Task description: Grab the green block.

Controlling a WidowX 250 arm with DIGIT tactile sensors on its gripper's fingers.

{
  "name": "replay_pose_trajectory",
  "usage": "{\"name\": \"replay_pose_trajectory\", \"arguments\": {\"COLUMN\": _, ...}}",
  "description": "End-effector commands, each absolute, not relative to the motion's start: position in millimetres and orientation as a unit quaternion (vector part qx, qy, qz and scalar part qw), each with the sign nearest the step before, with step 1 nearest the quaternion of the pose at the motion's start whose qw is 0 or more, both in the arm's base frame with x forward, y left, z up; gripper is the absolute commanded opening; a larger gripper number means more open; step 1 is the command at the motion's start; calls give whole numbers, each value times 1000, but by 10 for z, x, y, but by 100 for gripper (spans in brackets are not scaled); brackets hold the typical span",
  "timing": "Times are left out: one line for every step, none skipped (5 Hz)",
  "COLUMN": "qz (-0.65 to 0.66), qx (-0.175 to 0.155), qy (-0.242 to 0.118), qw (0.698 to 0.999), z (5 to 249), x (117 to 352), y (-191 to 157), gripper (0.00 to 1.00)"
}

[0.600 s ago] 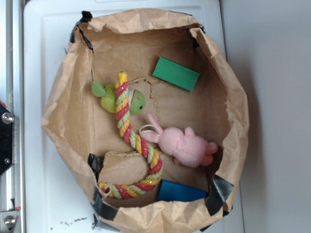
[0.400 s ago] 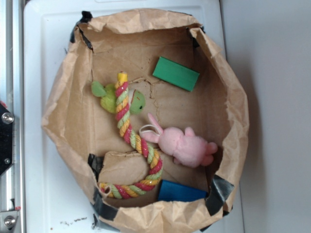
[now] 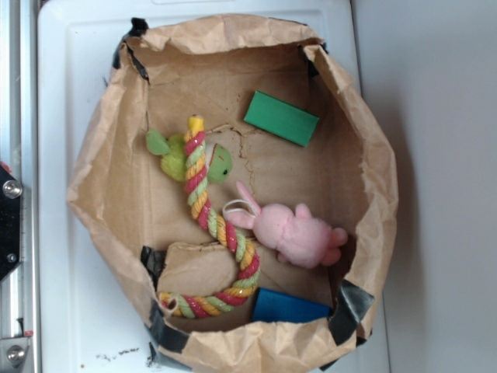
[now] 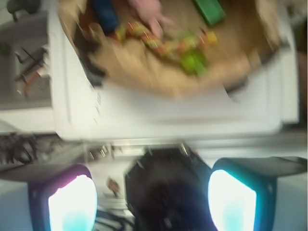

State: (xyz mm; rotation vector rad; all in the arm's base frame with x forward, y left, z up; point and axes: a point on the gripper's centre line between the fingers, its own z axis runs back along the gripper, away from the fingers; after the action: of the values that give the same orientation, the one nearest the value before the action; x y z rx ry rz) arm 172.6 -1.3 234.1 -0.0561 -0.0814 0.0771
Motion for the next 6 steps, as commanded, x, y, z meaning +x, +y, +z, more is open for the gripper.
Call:
{"name": "replay_pose_trajectory", "arguments": {"qz": 59, "qx": -27, "qy": -58, "qw": 996, "z": 2360, "x": 2576, "y": 179, "gripper": 100}}
{"name": "replay_pose_trajectory", "arguments": {"qz": 68, "qx": -26, "qy": -63, "qw": 995, "z": 2327, "x": 2756, "y": 238, "gripper": 100}}
{"name": "replay_pose_trajectory", "arguments": {"qz": 72, "qx": -26, "qy": -77, "qw": 994, "z": 2304, "x": 2808, "y": 254, "gripper": 100}}
{"name": "replay_pose_trajectory", "arguments": {"qz": 62, "qx": -21, "qy": -83, "qw": 994, "z": 2264, "x": 2789, "y": 274, "gripper": 100}}
{"name": "replay_pose_trajectory", "arguments": {"qz": 45, "qx": -21, "qy": -91, "qw": 995, "z": 2238, "x": 2739, "y": 312, "gripper": 100}}
{"name": "replay_pose_trajectory", "arguments": {"qz": 17, "qx": -16, "qy": -104, "qw": 994, "z": 2204, "x": 2734, "y": 334, "gripper": 100}}
